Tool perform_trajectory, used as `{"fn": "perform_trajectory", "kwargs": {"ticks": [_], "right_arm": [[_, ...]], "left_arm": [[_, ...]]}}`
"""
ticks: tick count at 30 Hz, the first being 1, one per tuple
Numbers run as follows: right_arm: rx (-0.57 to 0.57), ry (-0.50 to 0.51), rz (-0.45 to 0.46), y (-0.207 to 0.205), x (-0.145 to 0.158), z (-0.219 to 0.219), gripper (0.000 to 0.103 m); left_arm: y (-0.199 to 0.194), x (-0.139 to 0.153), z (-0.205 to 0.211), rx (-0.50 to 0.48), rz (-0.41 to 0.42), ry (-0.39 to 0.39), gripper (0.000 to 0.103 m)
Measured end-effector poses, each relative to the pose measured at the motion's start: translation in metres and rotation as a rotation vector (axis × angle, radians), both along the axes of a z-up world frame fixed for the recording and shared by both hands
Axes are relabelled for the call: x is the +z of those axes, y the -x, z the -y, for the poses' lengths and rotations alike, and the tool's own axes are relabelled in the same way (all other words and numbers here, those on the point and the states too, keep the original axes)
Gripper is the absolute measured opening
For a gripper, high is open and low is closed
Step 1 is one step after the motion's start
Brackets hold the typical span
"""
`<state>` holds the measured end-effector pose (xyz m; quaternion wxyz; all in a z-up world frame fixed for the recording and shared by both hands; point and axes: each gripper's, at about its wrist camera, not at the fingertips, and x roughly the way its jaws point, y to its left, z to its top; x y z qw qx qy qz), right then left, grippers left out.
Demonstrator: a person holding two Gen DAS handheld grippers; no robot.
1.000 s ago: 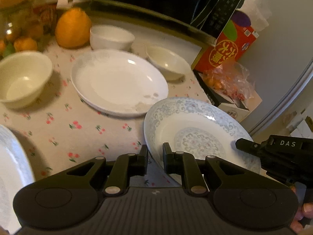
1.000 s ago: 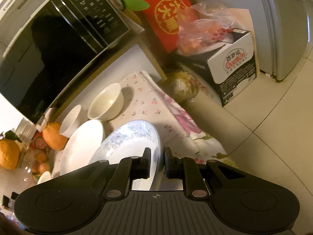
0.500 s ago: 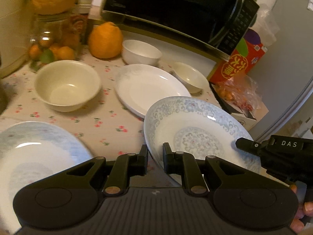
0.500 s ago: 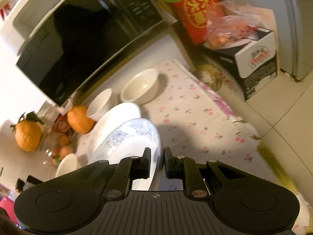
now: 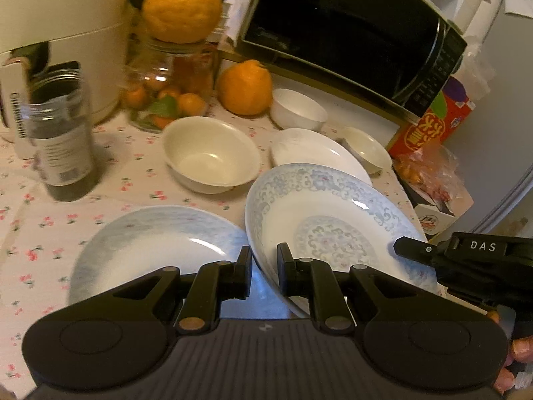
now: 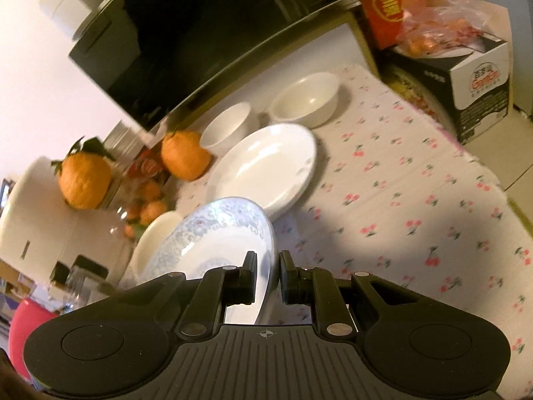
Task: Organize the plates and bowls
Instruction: 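Lower the held plate onto the other blue-patterned plate with both grippers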
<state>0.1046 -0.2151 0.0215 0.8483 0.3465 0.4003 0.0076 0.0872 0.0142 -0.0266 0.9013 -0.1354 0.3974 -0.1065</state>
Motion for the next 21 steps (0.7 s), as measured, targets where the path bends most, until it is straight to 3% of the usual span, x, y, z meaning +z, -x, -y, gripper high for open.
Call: {"fn": "perform_trajectory", "kwargs": {"ticks": [16,21], "right_arm": [[0.104,0.061,-0.002,0.001,0.007,-0.057,0.015],[0.127,0.059,-0.020,0.000,0.003,-0.067,0.015]], "left_arm": [[0.025,-0.014,-0.049,0.064,-0.045,0.054,0.014],[0.032,-0.017,-0.058,0.068,-0.044,0.037,0.014]]}}
